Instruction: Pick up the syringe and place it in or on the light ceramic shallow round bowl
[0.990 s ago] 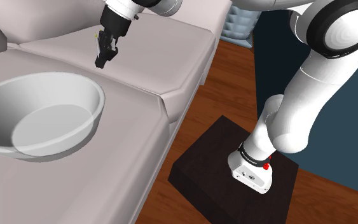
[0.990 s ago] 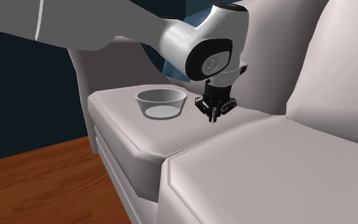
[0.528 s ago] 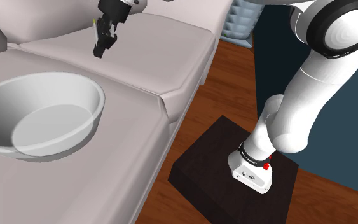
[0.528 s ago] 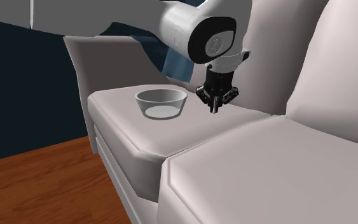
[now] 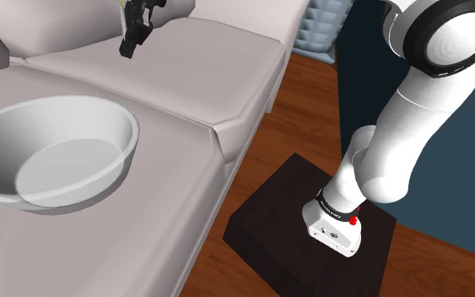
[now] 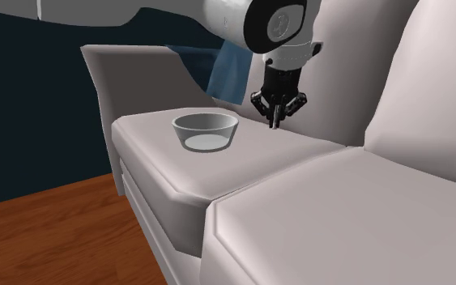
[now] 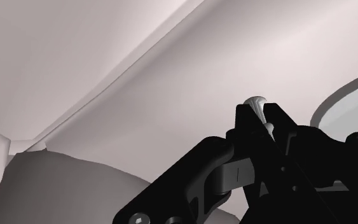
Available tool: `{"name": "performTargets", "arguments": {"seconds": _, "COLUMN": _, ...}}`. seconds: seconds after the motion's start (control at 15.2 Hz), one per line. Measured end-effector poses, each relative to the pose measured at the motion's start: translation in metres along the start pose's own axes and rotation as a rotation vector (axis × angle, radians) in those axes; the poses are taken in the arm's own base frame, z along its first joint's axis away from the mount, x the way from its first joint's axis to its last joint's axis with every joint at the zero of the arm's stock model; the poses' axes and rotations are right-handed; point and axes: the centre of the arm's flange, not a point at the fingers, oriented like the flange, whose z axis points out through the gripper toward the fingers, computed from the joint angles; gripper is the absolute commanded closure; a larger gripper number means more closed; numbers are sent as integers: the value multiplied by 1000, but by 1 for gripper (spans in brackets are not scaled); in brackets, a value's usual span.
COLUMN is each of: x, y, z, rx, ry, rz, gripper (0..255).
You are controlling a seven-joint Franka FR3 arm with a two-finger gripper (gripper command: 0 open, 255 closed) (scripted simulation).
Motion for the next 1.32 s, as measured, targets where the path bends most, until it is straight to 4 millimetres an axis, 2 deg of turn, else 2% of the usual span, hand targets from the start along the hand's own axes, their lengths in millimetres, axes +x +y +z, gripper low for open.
{"name": "performTargets", "arguments": {"seconds": 0.53, "x": 18, "y": -1, "z": -37, "rx": 0, "ry": 0, "rz": 0, "gripper": 255}}
{"name": "performTargets", "arguments": {"seconds": 0.66, "x": 21, "y": -7, "z": -39, "rx": 0, "ry": 0, "rz": 0, "gripper": 255}}
{"name": "performTargets", "arguments": {"seconds": 1.19, "x": 64, "y": -85, "z": -2, "rx": 1, "ry": -1, "rz": -1, "gripper": 255}}
{"name": "performTargets", "arguments": {"seconds": 1.32, "x": 69, "y": -107, "z": 11, "rx": 1, "ry": -1, "rz": 0, "gripper": 255}}
